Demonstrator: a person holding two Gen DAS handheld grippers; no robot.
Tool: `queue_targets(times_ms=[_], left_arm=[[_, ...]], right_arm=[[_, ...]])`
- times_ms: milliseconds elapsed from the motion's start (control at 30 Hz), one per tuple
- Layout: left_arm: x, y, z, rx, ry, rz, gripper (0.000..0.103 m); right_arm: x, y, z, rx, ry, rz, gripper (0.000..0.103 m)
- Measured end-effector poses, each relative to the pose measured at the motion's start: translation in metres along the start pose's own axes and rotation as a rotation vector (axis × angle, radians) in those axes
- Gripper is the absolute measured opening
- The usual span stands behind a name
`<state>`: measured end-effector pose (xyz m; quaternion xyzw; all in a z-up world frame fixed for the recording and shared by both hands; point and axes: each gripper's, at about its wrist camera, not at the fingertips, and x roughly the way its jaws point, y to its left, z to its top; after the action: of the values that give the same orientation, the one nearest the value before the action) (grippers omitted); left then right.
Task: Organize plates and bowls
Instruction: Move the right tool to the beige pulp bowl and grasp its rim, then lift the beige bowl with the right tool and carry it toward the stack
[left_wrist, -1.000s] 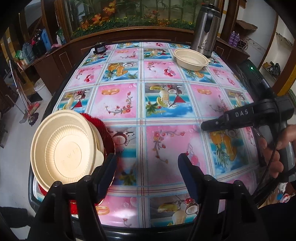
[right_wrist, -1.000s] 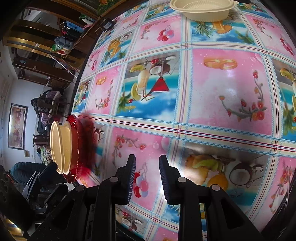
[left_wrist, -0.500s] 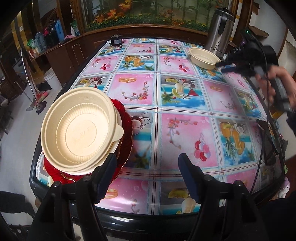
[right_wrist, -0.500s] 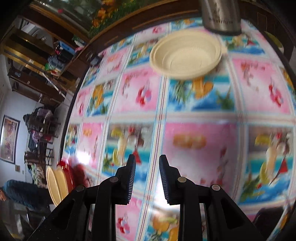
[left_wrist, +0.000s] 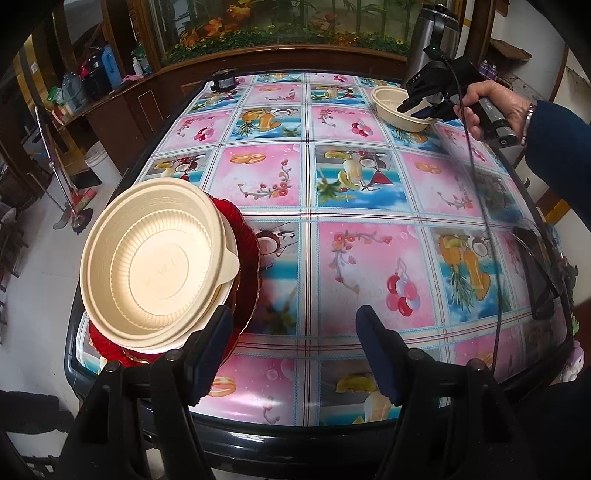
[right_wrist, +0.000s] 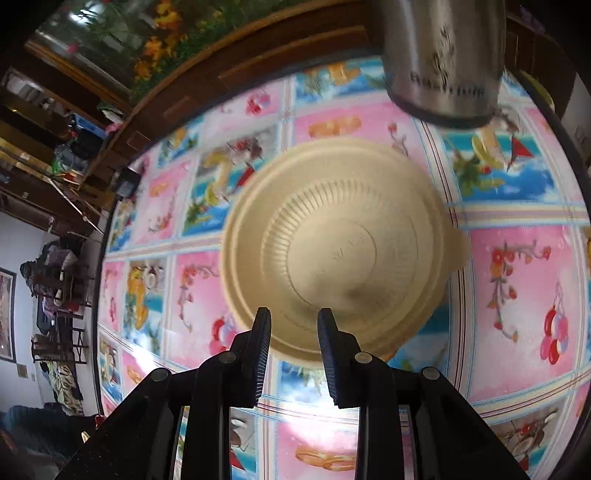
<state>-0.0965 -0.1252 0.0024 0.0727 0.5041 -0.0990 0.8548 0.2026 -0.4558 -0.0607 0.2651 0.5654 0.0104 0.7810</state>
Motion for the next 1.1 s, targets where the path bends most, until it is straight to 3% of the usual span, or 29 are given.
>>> queue_targets(times_ms=[133, 267, 600, 733, 900, 1033, 1100], left_arm=[[0.001, 0.001, 0.006, -0.005, -0.011, -0.013, 0.068], [0.003, -0.004, 0.012, 0.003, -0.017, -0.038, 0.068], [0.010, -0.021, 0.021, 0.025, -0.003, -0.134, 0.068], [0.010, -0.025, 0.026, 0.022, -0.005, -0.180, 0.068], [0.017, -0.029, 0.031, 0.009, 0.016, -0.230, 0.068], [0.034, -0.031, 0.033, 0.001, 0.063, -0.252, 0.068], [0.043, -0.032, 0.031, -0.010, 0.088, -0.273, 0.063]], right_arm=[[-0.009, 0.012, -0.026, -0.090, 0.042, -0.021, 0.028], [-0.012, 0.018, -0.074, -0.128, 0.129, 0.010, 0.028], [-0.028, 0.044, -0.249, -0.276, 0.316, 0.141, 0.033], [-0.063, 0.048, -0.281, -0.308, 0.221, 0.156, 0.033], [-0.111, 0.019, -0.282, -0.179, -0.004, 0.113, 0.033], [-0.116, -0.006, -0.287, -0.072, -0.024, 0.091, 0.033], [-0.112, -0.013, -0.297, -0.046, -0.015, 0.092, 0.033]])
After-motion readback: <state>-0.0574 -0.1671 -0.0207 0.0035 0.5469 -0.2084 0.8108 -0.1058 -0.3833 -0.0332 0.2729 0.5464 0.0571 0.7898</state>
